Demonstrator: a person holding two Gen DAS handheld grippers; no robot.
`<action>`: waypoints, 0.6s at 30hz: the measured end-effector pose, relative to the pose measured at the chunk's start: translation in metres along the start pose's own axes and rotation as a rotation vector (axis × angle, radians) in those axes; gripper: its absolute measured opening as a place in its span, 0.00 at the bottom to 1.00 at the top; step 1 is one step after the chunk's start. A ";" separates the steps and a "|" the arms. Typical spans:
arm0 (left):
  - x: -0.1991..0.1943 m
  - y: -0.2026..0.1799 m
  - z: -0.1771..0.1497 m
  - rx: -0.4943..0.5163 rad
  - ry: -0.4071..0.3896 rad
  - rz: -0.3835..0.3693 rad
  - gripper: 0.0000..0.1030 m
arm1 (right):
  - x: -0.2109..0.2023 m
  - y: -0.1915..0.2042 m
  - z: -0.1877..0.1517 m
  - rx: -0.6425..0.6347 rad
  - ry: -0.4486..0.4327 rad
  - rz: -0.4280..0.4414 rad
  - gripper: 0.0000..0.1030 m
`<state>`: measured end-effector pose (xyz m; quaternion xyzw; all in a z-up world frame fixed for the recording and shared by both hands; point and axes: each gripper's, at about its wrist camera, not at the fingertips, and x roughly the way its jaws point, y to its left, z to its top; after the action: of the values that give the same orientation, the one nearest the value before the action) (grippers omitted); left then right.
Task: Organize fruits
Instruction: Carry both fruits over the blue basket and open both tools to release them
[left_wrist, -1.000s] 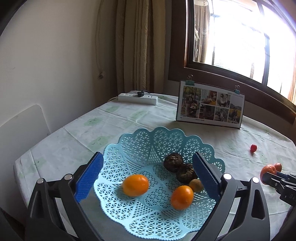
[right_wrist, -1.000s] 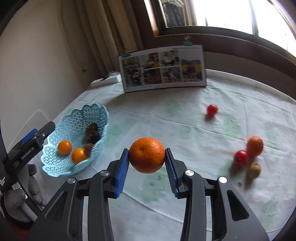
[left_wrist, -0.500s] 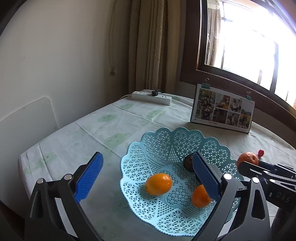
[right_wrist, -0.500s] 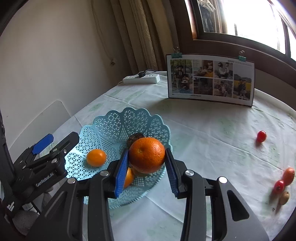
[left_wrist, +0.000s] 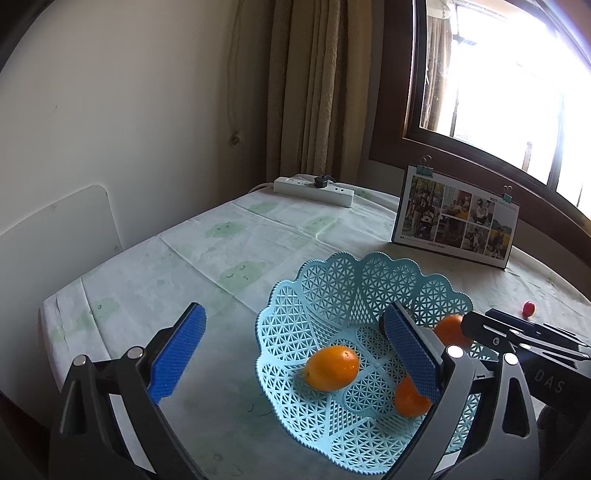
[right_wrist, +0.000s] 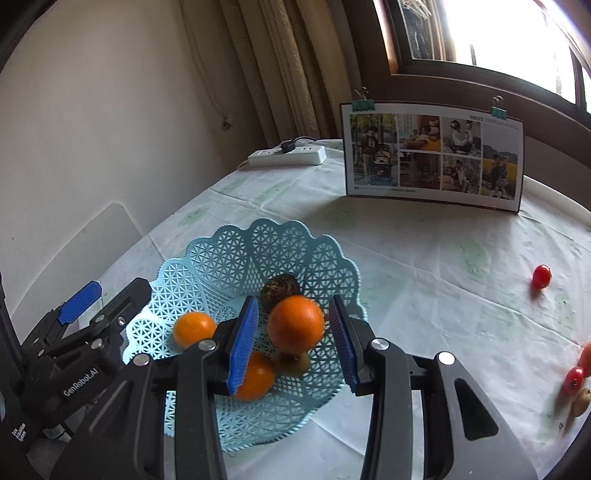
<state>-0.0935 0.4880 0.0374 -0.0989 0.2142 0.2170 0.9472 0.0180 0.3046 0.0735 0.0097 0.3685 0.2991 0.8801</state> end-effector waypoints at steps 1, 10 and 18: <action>0.000 0.000 0.000 0.000 -0.001 -0.001 0.96 | -0.001 -0.003 -0.001 0.006 0.001 -0.003 0.39; 0.000 -0.014 0.000 0.021 0.012 -0.017 0.97 | -0.015 -0.037 -0.009 0.070 -0.010 -0.041 0.39; -0.003 -0.029 0.001 0.031 0.021 -0.048 0.97 | -0.032 -0.071 -0.019 0.143 -0.030 -0.090 0.41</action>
<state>-0.0823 0.4617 0.0421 -0.0915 0.2252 0.1896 0.9513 0.0246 0.2250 0.0633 0.0607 0.3757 0.2320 0.8952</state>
